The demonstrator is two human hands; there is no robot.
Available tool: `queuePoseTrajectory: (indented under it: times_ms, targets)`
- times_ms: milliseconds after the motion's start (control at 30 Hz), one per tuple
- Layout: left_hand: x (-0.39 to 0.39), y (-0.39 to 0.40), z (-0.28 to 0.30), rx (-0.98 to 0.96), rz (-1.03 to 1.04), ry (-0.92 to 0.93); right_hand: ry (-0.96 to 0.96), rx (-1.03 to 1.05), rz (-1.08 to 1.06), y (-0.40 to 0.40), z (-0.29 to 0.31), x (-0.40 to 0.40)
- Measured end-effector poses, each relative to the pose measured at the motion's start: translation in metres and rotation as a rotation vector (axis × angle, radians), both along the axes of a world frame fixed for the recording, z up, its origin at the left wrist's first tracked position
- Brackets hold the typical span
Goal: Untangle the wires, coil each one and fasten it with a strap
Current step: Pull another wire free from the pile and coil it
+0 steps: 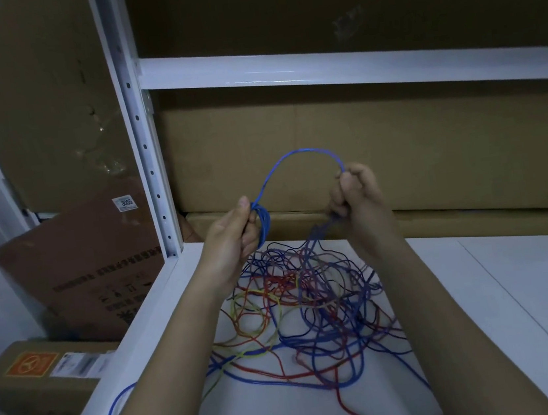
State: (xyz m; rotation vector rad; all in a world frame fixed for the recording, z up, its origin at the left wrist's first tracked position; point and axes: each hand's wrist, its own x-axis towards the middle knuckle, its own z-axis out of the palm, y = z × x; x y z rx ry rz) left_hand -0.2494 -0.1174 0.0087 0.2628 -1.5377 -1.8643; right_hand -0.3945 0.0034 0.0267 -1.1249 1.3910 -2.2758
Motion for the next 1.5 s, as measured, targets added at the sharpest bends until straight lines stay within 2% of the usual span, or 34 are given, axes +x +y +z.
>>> queuePoseTrajectory:
  times_ms: [67, 133, 200, 333, 433, 533, 667, 767, 867, 967, 1067, 1233, 1333, 1400, 1500]
  targets:
    - [0.001, -0.001, 0.0, -0.023, -0.014, -0.001, 0.029, -0.109, -0.112, 0.0, 0.009, -0.002]
    - [0.0, 0.0, 0.001, -0.039, -0.03, -0.002, 0.173, -0.086, -0.34, -0.001, 0.01, -0.003]
    - [0.001, 0.001, 0.0, -0.031, -0.038, -0.008, 0.393, 0.088, -0.5, -0.006, -0.001, -0.004]
    - [0.005, 0.001, -0.003, 0.136, -0.091, 0.068, 0.667, 0.544, -0.517, -0.013, -0.038, -0.01]
    - [0.007, -0.002, -0.002, 0.293, -0.126, 0.175, 0.949, 0.689, -0.456, -0.011, -0.059, -0.003]
    - [0.007, -0.003, -0.002, 0.323, -0.115, 0.247, 1.237, 0.675, -0.474, -0.01, -0.066, 0.014]
    - [0.004, -0.008, -0.003, 0.308, -0.056, 0.283, 1.402, 0.482, -0.416, -0.011, -0.074, 0.025]
    - [-0.001, -0.012, -0.007, 0.092, 0.124, 0.159, 1.377, 0.453, -0.282, -0.008, -0.078, 0.03]
    - [-0.001, -0.014, -0.016, -0.25, 0.259, -0.004, 1.3, 0.42, -0.232, -0.004, -0.078, 0.035]
    - [0.003, -0.016, -0.031, -0.543, 0.256, -0.228, 1.179, 0.375, -0.212, 0.001, -0.071, 0.039]
    - [0.005, -0.015, -0.044, -0.689, 0.202, -0.446, 1.137, 0.34, -0.18, -0.001, -0.064, 0.043]
    - [0.009, -0.014, -0.046, -0.763, 0.047, -0.563, 0.887, 0.463, -0.205, -0.007, -0.055, 0.025]
    - [0.006, -0.019, -0.045, -0.873, 0.012, -0.663, 0.888, 0.526, -0.193, -0.005, -0.056, 0.022]
    - [0.006, -0.021, -0.045, -0.789, -0.008, -0.614, 0.901, 0.532, -0.223, 0.001, -0.054, 0.019]
    - [0.011, -0.021, -0.041, -0.564, -0.037, -0.443, 0.87, 0.573, -0.254, 0.015, -0.049, 0.006]
